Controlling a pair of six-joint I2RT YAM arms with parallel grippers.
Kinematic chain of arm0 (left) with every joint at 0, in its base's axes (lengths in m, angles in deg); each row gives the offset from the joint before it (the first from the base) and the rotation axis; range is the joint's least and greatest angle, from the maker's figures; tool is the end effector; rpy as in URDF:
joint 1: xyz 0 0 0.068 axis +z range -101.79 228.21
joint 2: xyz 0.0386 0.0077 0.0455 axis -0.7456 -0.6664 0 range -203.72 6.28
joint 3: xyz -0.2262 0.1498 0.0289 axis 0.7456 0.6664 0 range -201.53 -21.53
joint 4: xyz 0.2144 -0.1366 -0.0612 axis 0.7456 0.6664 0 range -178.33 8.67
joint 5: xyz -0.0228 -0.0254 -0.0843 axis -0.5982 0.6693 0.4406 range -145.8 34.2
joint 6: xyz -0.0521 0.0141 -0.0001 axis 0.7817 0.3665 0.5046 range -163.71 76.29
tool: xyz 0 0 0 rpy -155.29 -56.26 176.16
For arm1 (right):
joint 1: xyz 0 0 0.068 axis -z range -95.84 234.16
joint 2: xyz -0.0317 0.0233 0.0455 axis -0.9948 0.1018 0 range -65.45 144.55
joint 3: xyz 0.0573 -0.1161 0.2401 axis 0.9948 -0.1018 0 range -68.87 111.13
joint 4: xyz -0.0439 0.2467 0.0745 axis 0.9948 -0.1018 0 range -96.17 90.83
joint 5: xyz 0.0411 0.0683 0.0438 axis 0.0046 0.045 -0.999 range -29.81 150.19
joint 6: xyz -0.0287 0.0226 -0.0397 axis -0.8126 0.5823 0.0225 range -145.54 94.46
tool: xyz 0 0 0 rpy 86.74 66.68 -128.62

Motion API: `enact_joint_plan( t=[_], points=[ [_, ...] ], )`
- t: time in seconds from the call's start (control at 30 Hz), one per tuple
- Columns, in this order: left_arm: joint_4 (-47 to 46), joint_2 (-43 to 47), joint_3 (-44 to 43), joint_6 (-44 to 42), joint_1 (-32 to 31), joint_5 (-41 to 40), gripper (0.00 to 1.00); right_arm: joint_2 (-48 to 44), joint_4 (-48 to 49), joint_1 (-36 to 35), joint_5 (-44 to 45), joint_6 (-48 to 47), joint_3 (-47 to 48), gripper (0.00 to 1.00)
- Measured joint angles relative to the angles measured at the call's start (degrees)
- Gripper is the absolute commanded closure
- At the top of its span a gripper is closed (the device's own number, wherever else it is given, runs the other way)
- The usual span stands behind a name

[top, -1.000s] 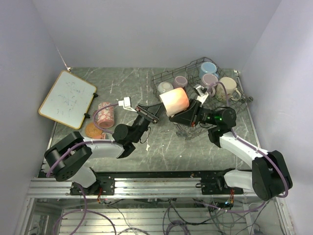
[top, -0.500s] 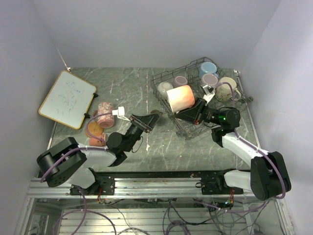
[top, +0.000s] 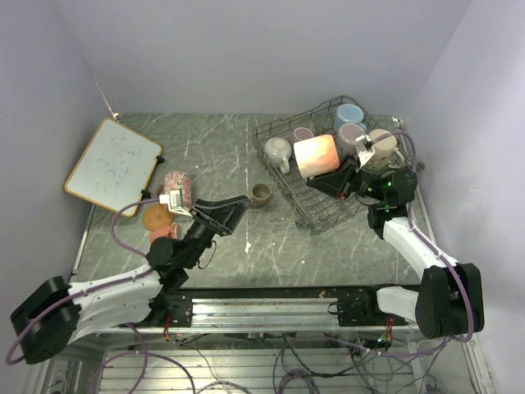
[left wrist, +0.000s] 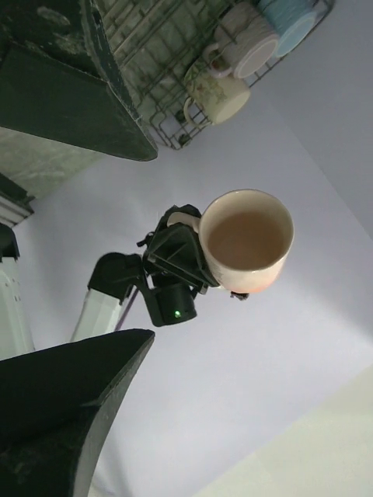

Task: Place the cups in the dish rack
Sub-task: Turn the cup upside down in the dish rack.

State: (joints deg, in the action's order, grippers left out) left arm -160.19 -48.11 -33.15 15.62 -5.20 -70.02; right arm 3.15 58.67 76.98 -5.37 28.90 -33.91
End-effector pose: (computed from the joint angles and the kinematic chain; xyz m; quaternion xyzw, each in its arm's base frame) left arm 0.1154 -0.1408 0.2586 -0.1325 0.4968 -0.6775 0.5260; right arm 0.2359 0.0623 0.3099 -0.2334 0.6006 0.6141 0.4557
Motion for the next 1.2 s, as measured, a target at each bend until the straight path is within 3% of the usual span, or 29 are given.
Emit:
enact_joint_plan(
  t=[0.3, 0.6, 0.93, 1.2],
  points=[
    [27.0, 15.0, -4.6, -9.2, 0.1, 0.9, 0.03, -2.3, -23.0, 3.1, 1.3, -21.6, 6.5, 1.0],
    [50.9, 17.3, -15.9, -19.2, 0.3, 1.1, 0.03, -2.3, -40.4, 3.5, 6.6, -39.3, 10.4, 1.0],
    [63.5, 16.5, -20.6, -25.4, 0.3, 1.7, 0.03, 1.5, -52.8, 3.5, 14.9, -53.2, 15.4, 1.0],
    [66.8, 19.5, -20.6, -26.4, 0.3, 1.4, 0.03, 6.8, -58.2, 3.5, 21.4, -59.0, 17.4, 1.0]
  ],
)
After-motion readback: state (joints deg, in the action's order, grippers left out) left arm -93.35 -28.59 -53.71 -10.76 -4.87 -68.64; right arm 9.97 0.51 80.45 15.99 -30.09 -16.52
